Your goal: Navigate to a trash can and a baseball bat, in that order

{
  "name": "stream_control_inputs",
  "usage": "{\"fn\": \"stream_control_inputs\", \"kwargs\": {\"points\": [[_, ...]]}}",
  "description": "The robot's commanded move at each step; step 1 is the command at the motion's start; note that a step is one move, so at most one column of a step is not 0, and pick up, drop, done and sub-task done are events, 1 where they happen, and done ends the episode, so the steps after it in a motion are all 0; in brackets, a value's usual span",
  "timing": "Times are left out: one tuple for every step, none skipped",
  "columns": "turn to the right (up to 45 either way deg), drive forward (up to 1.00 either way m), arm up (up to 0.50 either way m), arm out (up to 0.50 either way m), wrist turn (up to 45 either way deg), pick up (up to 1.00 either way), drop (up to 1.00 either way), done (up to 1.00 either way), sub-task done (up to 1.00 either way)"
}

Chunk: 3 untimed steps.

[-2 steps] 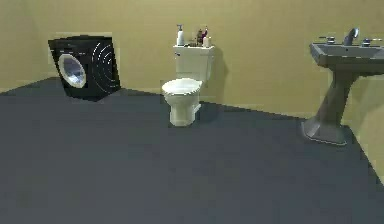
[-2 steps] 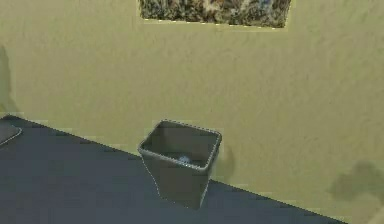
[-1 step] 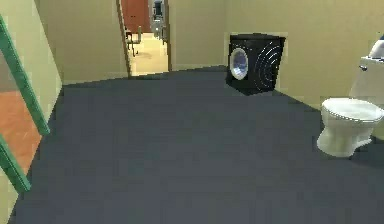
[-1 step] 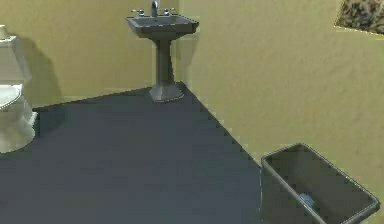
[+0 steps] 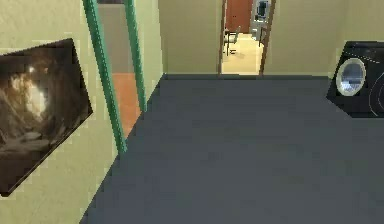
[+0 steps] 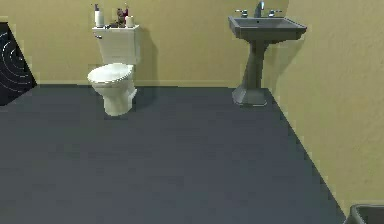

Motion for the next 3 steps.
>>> {"fn": "stream_control_inputs", "kwargs": {"points": [[0.0,1.0,0.0,0.0,0.0,0.0,0.0,0.0,0.0],[0.0,1.0,0.0,0.0,0.0,0.0,0.0,0.0,0.0],[-9.0,0.0,0.0,0.0,0.0,0.0,0.0,0.0,0.0]]}}
